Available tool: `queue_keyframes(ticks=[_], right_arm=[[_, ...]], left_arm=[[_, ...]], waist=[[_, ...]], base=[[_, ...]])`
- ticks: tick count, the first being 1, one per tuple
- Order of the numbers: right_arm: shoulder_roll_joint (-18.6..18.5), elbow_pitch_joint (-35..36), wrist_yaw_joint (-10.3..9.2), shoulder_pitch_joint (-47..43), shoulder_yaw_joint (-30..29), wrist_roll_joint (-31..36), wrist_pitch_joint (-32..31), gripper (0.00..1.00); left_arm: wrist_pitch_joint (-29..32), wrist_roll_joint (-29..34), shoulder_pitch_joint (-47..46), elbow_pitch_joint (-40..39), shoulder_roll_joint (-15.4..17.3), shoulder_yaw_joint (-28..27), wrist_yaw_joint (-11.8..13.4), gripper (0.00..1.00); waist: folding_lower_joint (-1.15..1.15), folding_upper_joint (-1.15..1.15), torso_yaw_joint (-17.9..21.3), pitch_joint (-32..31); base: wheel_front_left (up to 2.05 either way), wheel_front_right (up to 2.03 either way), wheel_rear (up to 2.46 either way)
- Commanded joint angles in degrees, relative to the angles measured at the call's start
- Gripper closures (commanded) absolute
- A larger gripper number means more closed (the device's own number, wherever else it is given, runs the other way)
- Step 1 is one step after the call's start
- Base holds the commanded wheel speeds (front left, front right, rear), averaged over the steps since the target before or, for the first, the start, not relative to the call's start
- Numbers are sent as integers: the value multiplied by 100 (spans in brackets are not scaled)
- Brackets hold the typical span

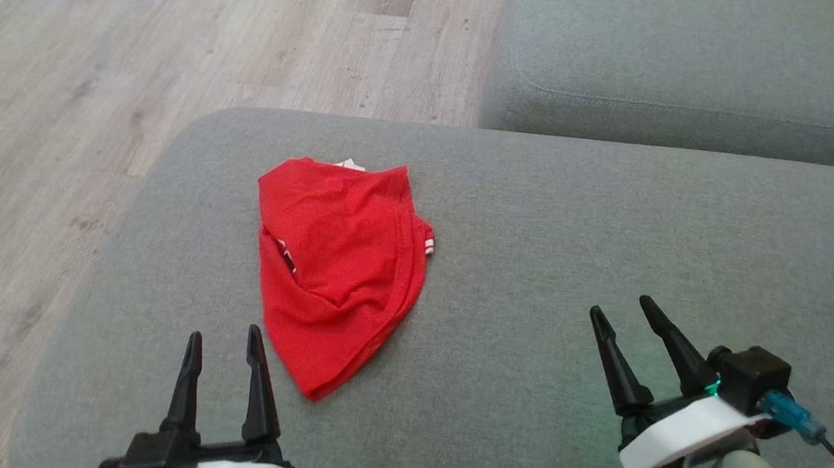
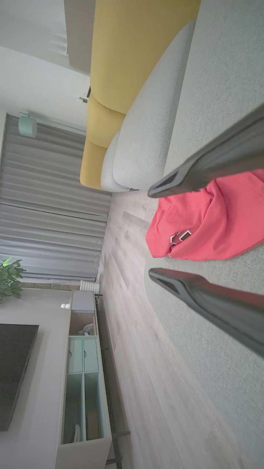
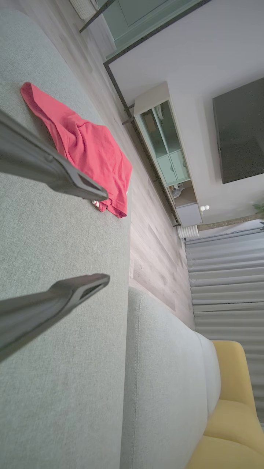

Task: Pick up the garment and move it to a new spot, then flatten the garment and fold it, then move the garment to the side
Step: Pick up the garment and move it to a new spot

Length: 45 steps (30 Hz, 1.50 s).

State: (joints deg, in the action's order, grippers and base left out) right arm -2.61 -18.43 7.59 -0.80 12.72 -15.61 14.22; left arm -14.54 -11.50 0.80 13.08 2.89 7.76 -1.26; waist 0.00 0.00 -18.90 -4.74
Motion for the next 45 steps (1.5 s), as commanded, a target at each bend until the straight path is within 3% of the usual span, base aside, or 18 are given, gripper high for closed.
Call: queue_keyframes(ticks=[1, 8, 13, 17, 22, 30, 35, 45], right_arm=[[-27, 152, -10, 188, 133, -26, 77, 0], [-27, 139, -10, 246, 156, -2, 77, 0], [-27, 235, -10, 341, 156, 37, 78, 0], [-27, 362, -10, 530, 30, 179, 78, 0], [-27, 710, -10, 795, -267, 239, 78, 0], [-27, 1092, -10, 1207, -204, 349, 78, 0], [-27, 1234, -10, 1371, -160, 303, 78, 0], [-27, 1282, -10, 1529, -10, 175, 78, 0]], left_arm=[[-46, 58, -202, -170, -2, -206, -21, 0], [-46, 121, -274, -129, 10, -292, -108, 0], [0, 274, -884, 205, 257, -168, -336, 0], [377, 284, -1941, 524, 495, 103, -518, 0], [1473, 106, -3474, 1089, 847, 607, -613, 0], [2919, -1214, -5313, 1999, 1744, 2189, -621, 0], [3404, -1951, -5893, 2416, 2184, 2896, -622, 0], [3746, -2535, -6455, 3259, 2471, 3435, -622, 0]], waist=[[0, 0, -37, 9], [0, 0, 13, 137], [0, 0, 192, 435], [0, 0, 383, 897], [0, 0, 690, 1577], [0, 0, 1312, 2312], [0, 0, 1609, 2599], [0, 0, 1989, 2970]], base=[[0, 0, 0], [0, 0, 0], [0, 0, 0], [0, 0, 0], [0, 0, 0], [0, 0, 0], [0, 0, 0], [0, 0, 0]])
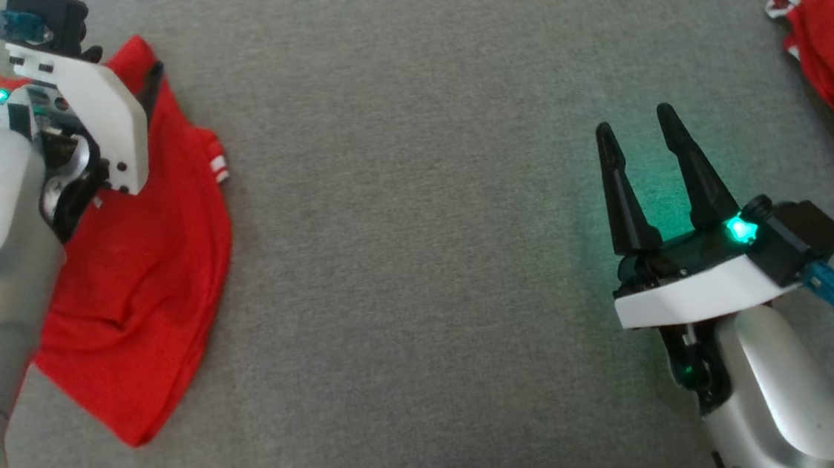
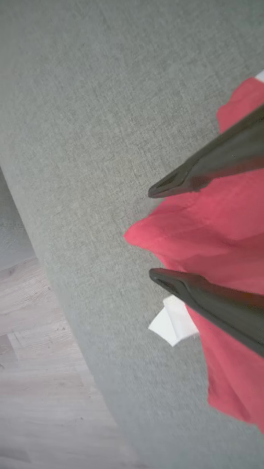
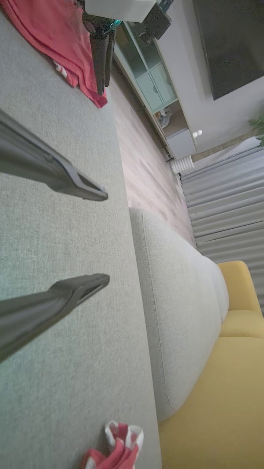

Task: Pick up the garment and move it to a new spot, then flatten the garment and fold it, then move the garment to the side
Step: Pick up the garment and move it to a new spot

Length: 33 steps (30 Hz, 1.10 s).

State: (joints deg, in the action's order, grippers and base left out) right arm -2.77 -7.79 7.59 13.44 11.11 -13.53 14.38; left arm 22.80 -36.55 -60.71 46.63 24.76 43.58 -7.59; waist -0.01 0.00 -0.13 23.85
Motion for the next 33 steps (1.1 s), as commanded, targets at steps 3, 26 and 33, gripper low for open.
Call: queue_keyframes(ticks=[3, 26, 33], right_arm=[[-10, 227, -10, 132, 210, -78, 62, 0], [-10, -11, -10, -28, 67, -219, 62, 0], [-10, -78, -10, -137, 149, -347, 62, 0]], left_arm=[[86, -151, -391, 79, 325, 12, 10, 0], [-2754, -669, -1273, 142, -129, -104, 10, 100], [-3488, -682, -1625, -54, -165, -391, 149, 100]], waist=[[1, 0, 189, 179], [1, 0, 50, -727], [1, 0, 62, -1104]], base=[[0, 0, 0], [0, 0, 0], [0, 0, 0]])
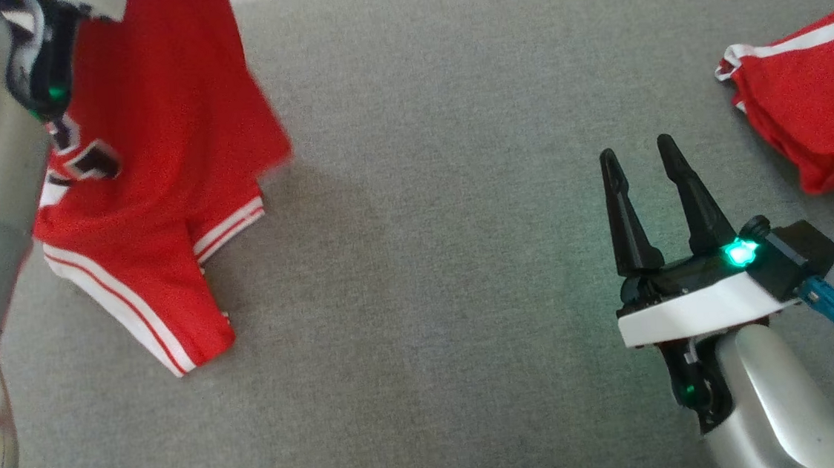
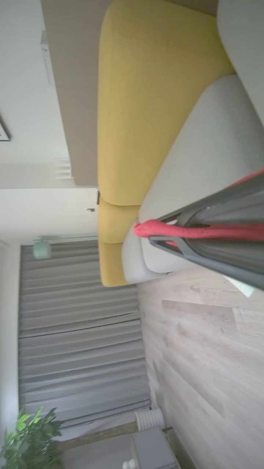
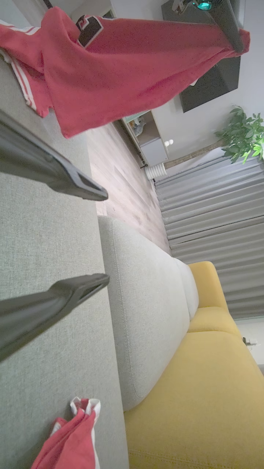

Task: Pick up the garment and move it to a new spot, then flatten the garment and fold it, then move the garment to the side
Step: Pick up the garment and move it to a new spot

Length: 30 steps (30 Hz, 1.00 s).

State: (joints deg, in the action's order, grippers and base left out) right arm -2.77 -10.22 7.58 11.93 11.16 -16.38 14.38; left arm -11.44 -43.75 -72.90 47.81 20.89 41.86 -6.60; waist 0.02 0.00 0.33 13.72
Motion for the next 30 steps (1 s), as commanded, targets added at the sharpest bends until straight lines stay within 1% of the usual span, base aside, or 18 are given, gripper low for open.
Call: queue_keyframes(ticks=[1, 6, 8, 13, 18, 30], right_arm=[[-10, 165, -9, 3, 151, -88, 62, 0], [-10, 168, -9, -3, 189, -198, 62, 0], [-10, 181, -9, 2, 208, -254, 62, 0], [-10, 193, -9, 19, 229, -362, 62, 0], [-10, 173, -9, 47, 254, -456, 62, 0], [-10, 148, -9, 53, 355, -644, 62, 0]], left_arm=[[-125, 55, -446, -205, 228, -259, 96, 100], [-280, 157, -590, -332, 275, -411, 272, 100], [-305, 197, -621, -369, 274, -437, 295, 100], [-329, 419, -679, -517, 233, -262, 212, 100], [-342, 545, -630, -755, 105, -84, 114, 100], [-348, 682, -559, -1440, -408, 389, 4, 100]], waist=[[-2, 0, 36, -123], [-2, 0, 161, -209], [-2, 0, 236, -227], [-2, 0, 432, -218], [-2, 0, 639, -248], [-2, 0, 1234, -294]], base=[[0, 0, 0], [0, 0, 0], [0, 0, 0], [0, 0, 0], [0, 0, 0], [0, 0, 0]])
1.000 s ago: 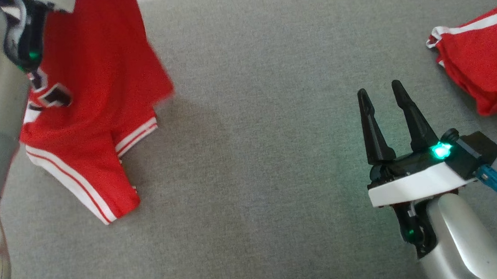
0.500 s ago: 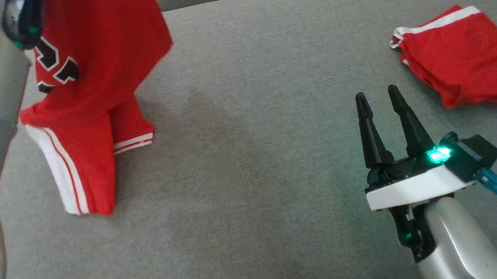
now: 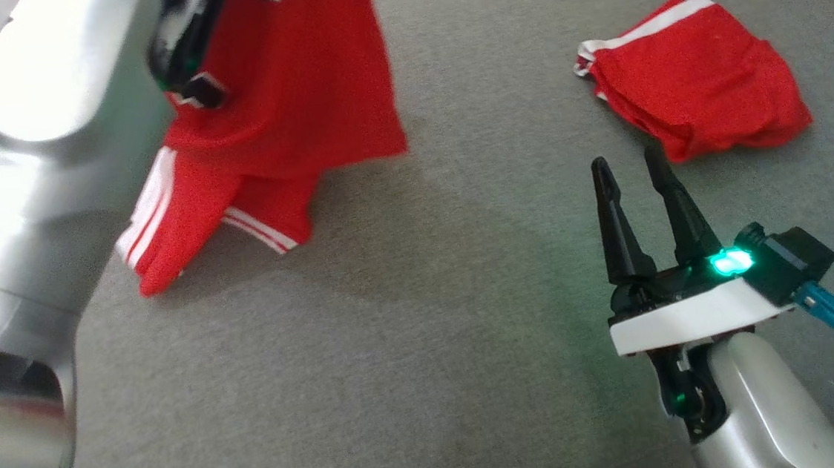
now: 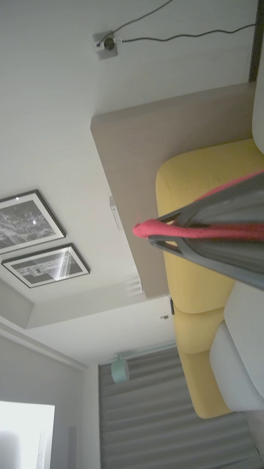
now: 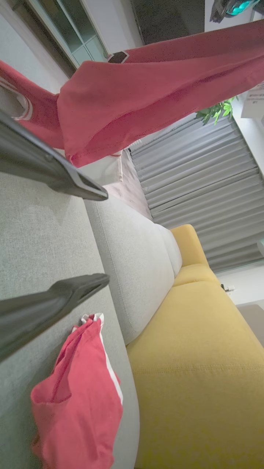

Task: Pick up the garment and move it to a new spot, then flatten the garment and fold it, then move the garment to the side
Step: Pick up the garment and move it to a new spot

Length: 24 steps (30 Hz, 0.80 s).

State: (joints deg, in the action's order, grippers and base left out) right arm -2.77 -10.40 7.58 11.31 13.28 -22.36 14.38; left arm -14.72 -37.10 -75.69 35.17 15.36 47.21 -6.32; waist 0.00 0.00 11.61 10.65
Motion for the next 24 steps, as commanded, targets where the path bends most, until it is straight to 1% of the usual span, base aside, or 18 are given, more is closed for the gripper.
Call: queue_keyframes(ticks=[1, 3, 7, 12, 17, 18, 19, 20, 21, 24], right_arm=[[-10, 166, -9, 119, 156, -59, 62, 0], [-10, 173, -9, 128, 189, -96, 62, 0], [-10, 180, -9, 138, 229, -227, 62, 0], [-10, 227, -9, 209, 398, -311, 62, 0], [-10, 289, -9, 303, 642, -402, 62, 0], [-10, 289, -9, 303, 642, -402, 62, 0], [-10, 303, -9, 320, 686, -428, 62, 0], [-10, 318, -9, 337, 722, -456, 62, 0], [-10, 332, -9, 351, 753, -481, 62, 0], [-10, 361, -9, 381, 799, -533, 62, 0]], left_arm=[[-17, 16, -266, -235, 124, -107, -31, 100], [22, -3, -223, -334, 113, -32, -46, 100], [177, 88, -166, -281, 253, 202, -69, 100], [236, 165, -166, 196, 398, 298, -71, 100], [216, 273, -233, 758, 417, 428, -79, 100], [216, 273, -233, 758, 417, 428, -79, 100], [205, 283, -246, 865, 401, 448, -80, 97], [183, 307, -267, 964, 383, 467, -81, 20], [168, 310, -275, 1072, 353, 477, -81, 0], [146, 344, -298, 1355, 252, 591, -91, 0]], waist=[[0, 0, 163, 26], [0, 0, 282, 60], [0, 0, 481, 167], [0, 0, 772, 392], [0, 0, 1126, 676], [0, 0, 1126, 676], [0, 0, 1196, 731], [0, 0, 1256, 780], [0, 0, 1310, 825], [0, 0, 1398, 908]], base=[[0, 0, 0], [0, 0, 0], [0, 0, 0], [0, 0, 0], [0, 0, 0], [0, 0, 0], [0, 0, 0], [0, 0, 0], [0, 0, 0], [0, 0, 0]])
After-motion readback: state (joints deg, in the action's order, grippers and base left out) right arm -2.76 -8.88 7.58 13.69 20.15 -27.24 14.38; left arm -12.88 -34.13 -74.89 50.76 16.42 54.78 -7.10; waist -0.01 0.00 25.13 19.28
